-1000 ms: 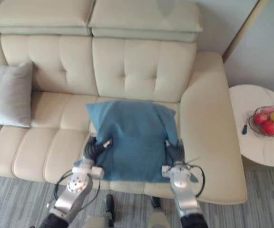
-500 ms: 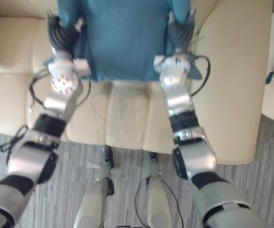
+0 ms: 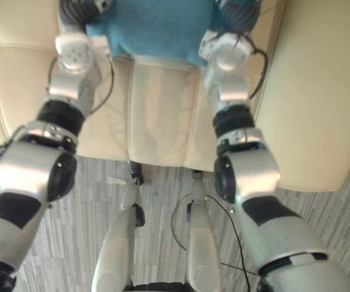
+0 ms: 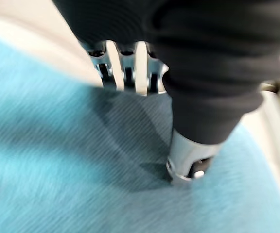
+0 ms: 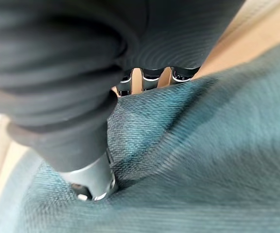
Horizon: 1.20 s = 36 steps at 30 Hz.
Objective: Pick up cushions and gather them together orderly.
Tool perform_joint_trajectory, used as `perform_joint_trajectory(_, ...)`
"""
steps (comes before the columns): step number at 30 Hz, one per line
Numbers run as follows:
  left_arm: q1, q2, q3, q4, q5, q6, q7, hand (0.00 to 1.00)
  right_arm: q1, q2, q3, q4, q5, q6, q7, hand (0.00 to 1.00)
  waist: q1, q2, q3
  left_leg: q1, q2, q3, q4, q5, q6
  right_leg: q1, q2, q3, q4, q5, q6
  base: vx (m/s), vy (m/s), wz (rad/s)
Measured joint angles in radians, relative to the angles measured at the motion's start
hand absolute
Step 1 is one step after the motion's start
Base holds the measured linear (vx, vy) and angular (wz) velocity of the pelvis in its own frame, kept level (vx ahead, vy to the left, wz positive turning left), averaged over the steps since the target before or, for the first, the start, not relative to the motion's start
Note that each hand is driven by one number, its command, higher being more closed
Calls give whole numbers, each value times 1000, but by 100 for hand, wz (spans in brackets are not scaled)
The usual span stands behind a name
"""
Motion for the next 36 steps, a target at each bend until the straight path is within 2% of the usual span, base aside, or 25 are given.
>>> perform_joint_trajectory(7,162,-25,36,-95,16,-8,-3,0,250,39,29,-158,1,-23,40,0,20,-1,-1,65,26,1,0,-7,-12,61,19,-1,0,0,-1,-25,-2,-4)
perform_joint_trajectory(10,235,-20,31,-194,15,-21,-16,0,383,30,34,-289,1,-26,61,0,45,-1,-1,81,29,-1,0,-4,-19,76,22,-5,0,-7,-10,-71,-14,0)
perform_joint_trajectory(15,455,15,21,-393,15,-56,-17,0,629,-16,27,-498,-9,-45,99,0,55,-2,-3,173,33,-17,0,-7,-27,179,27,-30,0,-19,-15,-60,-10,10)
perform_joint_trajectory(18,668,15,22,-530,14,-99,-39,0,849,-44,16,-634,-16,-93,157,0,60,-9,-61,201,39,-32,0,-29,-41,220,27,-54,0,-43,-18,-47,-26,19)
perform_joint_trajectory(21,862,-36,23,-562,-3,-110,-71,0,1030,-12,18,-673,-19,-102,222,0,70,-16,-91,259,40,-34,0,-50,-35,283,27,-61,0,-65,-20,-6,-33,9)
perform_joint_trajectory(22,963,-69,23,-562,-6,-110,-91,0,1126,20,19,-682,-18,-102,257,0,70,-17,-121,279,40,-36,0,-54,-40,305,27,-66,0,-78,-22,21,-39,7)
perform_joint_trajectory(25,1181,-139,22,-552,-6,-105,-136,0,1300,86,27,-675,-18,-102,322,0,71,-23,-193,332,38,-34,0,-76,-36,357,26,-72,1,-103,-23,94,-32,3)
perform_joint_trajectory(27,1290,-166,22,-484,-3,-100,-180,0,1382,118,28,-589,-20,-101,367,0,68,-24,-246,385,35,-35,0,-87,-35,404,27,-82,22,-132,-21,125,-12,7)
perform_joint_trajectory(28,1302,-169,23,-466,-3,-97,-191,0,1391,120,28,-565,-21,-101,374,0,68,-25,-253,396,35,-36,0,-90,-36,414,27,-83,24,-135,-20,89,-6,6)
perform_joint_trajectory(32,1388,-176,32,-232,34,-67,-241,0,1426,140,35,-280,-32,-92,422,0,67,-28,-337,484,31,-35,0,-124,-35,498,23,-88,30,-172,-21,61,0,3)
perform_joint_trajectory(36,1427,-174,38,-110,62,-44,-262,0,1433,153,35,-91,-51,-72,441,0,67,-35,-362,547,26,-35,-1,-150,-38,556,18,-89,32,-195,-14,0,0,0)
